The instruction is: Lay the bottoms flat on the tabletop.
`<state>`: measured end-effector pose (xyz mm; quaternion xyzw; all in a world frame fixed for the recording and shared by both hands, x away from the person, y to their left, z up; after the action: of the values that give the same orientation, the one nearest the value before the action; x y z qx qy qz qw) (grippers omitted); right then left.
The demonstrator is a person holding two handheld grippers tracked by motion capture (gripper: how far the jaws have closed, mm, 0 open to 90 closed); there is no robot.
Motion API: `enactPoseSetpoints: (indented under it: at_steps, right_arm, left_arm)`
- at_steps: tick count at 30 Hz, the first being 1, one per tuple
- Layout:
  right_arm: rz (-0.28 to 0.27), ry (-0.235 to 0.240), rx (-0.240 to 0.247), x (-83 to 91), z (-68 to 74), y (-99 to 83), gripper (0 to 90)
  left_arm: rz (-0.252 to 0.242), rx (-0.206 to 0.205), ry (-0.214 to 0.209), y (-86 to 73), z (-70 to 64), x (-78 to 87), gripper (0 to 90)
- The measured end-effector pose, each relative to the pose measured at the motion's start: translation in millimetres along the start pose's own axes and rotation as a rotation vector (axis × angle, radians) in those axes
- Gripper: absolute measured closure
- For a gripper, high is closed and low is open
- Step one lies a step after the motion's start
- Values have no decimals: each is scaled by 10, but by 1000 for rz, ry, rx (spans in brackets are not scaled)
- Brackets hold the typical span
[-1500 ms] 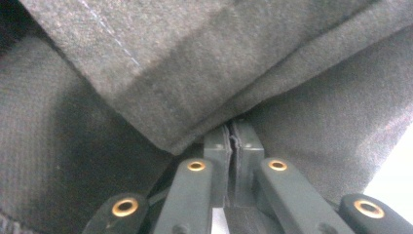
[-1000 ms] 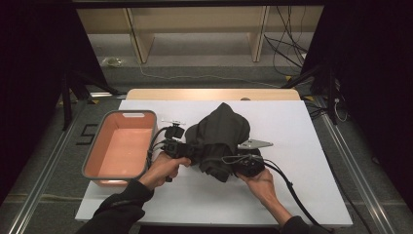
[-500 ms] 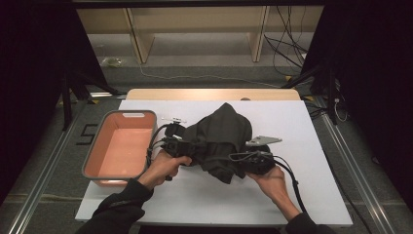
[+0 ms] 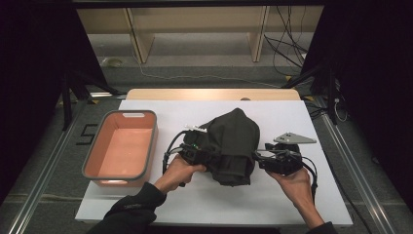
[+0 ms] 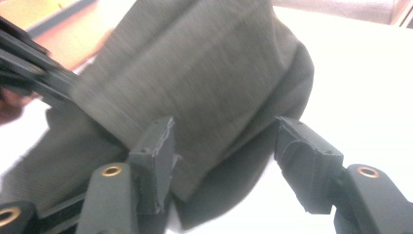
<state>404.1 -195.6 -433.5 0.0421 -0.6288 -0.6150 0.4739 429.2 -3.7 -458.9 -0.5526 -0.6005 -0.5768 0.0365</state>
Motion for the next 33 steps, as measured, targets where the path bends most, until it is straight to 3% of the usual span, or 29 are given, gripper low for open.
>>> enactPoseSetpoints:
  at_steps: [8, 14, 21, 23, 30, 33]
  right_arm:
    - [-8, 42, 6, 24, 168, 100, 343]
    - [51, 82, 24, -136, 294, 80, 290]
    - [90, 59, 24, -277, 278, 58, 282]
    - [102, 40, 16, -296, 246, 49, 345]
    - [139, 20, 24, -296, 191, -7, 821]
    - [141, 27, 29, -256, 179, -11, 871]
  left_arm:
    - [14, -16, -4, -52, -91, -78, 848]
    - [24, -51, -19, -99, -231, -116, 846]
    - [44, -86, -38, -178, -369, -167, 844]
    - [47, -92, -41, -191, -383, -175, 841]
    - [50, -102, -55, -177, -378, -136, 803]
    - [21, -128, -41, -121, -329, -29, 725]
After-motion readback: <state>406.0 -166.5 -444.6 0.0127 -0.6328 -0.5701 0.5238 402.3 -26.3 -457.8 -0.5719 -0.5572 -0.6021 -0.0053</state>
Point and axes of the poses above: each handheld gripper's, and its own axes: x roughly backward along the jaws, y roughly out of its top, z roughly to its left, the point moved 7 cm from there along -x, roughly forward along the jaws, and after that the axes turned 13 degrees about y, right-handed, at the moved point
